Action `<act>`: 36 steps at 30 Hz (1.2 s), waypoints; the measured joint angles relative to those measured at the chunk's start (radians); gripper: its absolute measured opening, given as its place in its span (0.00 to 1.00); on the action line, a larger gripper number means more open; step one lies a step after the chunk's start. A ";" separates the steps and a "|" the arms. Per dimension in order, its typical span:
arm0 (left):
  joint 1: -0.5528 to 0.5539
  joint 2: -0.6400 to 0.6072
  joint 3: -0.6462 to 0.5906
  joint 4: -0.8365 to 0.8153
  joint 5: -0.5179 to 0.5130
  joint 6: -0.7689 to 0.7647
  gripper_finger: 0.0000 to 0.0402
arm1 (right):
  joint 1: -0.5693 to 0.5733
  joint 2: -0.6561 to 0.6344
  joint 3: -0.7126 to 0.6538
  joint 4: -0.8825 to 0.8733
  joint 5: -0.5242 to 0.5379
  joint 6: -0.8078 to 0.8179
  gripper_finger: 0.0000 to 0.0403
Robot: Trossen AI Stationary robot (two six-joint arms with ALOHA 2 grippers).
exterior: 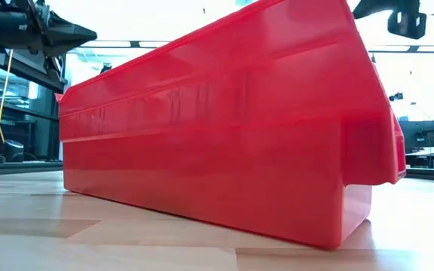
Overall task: Sort batteries
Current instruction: Return to Home Position
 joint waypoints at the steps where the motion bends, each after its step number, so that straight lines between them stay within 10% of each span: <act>1: 0.000 0.000 0.000 -0.001 -0.012 0.009 0.00 | -0.004 -0.018 -0.039 0.072 0.001 -0.026 0.01; 16: 0.000 0.002 0.000 0.013 -0.057 0.031 0.01 | -0.476 -0.288 -0.418 0.511 -0.328 -0.565 0.00; 36: 0.000 0.002 0.000 0.013 -0.057 0.031 0.01 | -0.512 -0.683 -0.851 0.855 -0.427 -0.666 0.00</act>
